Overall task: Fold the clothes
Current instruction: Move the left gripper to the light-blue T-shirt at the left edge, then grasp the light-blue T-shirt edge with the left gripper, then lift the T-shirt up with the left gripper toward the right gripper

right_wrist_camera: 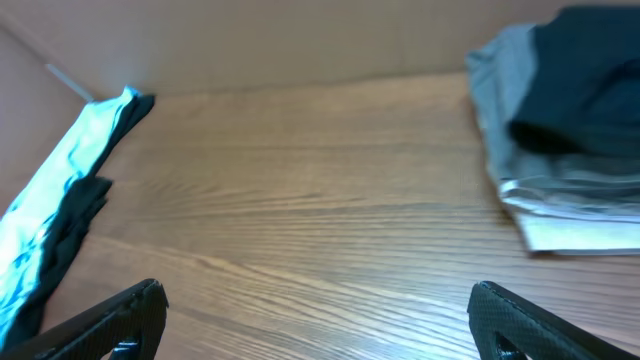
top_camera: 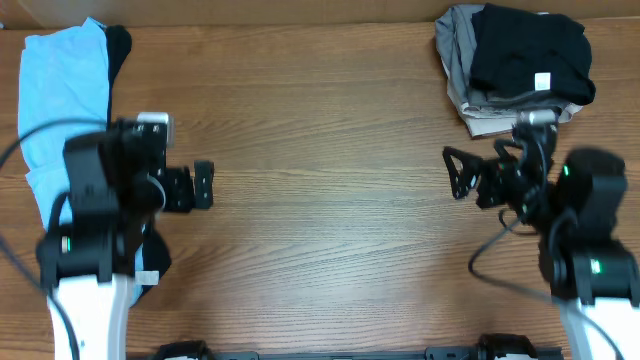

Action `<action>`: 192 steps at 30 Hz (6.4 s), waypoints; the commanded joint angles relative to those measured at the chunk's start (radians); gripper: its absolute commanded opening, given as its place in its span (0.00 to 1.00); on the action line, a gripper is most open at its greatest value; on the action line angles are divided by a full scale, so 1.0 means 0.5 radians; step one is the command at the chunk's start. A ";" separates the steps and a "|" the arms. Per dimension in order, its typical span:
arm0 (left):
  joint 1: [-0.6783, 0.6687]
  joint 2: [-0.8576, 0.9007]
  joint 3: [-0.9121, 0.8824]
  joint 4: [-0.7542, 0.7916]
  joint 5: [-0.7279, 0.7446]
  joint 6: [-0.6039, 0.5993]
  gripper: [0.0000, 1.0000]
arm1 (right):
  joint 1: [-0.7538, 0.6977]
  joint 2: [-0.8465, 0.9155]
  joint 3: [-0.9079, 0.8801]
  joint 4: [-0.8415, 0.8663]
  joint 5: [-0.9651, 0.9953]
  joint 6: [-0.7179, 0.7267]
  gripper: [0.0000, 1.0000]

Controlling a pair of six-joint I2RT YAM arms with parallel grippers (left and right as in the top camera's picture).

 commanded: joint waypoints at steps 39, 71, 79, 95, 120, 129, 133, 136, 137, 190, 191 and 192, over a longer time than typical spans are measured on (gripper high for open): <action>0.629 1.228 0.150 -0.161 -0.445 -0.251 0.54 | 0.030 0.723 0.054 0.103 -0.476 0.014 0.83; 0.858 1.263 0.150 -0.211 -0.349 -0.397 0.56 | 0.066 0.779 0.054 0.150 -0.475 0.014 0.89; 0.884 1.263 0.150 -0.132 -0.338 -0.353 0.62 | 0.066 0.779 0.054 0.150 -0.398 0.013 1.00; 0.823 1.344 0.066 0.233 -0.294 -0.223 0.40 | 0.066 0.779 0.054 0.149 -0.379 0.013 1.00; 0.629 1.625 0.407 -0.170 -0.552 -0.211 0.33 | 0.066 0.779 0.054 0.151 -0.290 0.013 1.00; 0.628 1.628 0.252 0.008 -0.581 -0.211 0.36 | 0.066 0.779 0.054 0.150 -0.279 0.012 1.00; 0.628 1.628 0.227 0.011 -0.636 -0.227 0.36 | 0.066 0.779 0.054 0.149 -0.279 0.011 1.00; 0.628 1.628 0.227 0.018 -0.666 -0.227 0.31 | 0.066 0.779 0.054 0.150 -0.269 0.012 1.00; 0.628 1.628 0.227 0.016 -0.670 -0.227 0.26 | 0.066 0.779 0.054 0.150 -0.258 0.012 1.00; 0.179 1.667 2.887 -1.192 0.389 -0.308 0.04 | 0.066 0.695 0.121 0.196 -0.552 0.040 0.84; 0.129 1.667 2.982 -1.175 0.419 -0.308 0.04 | 0.066 0.680 0.139 0.197 -0.575 0.067 0.83; 0.071 1.667 3.080 -1.148 0.450 -0.312 0.04 | 0.068 0.660 0.157 0.199 -0.619 0.069 0.83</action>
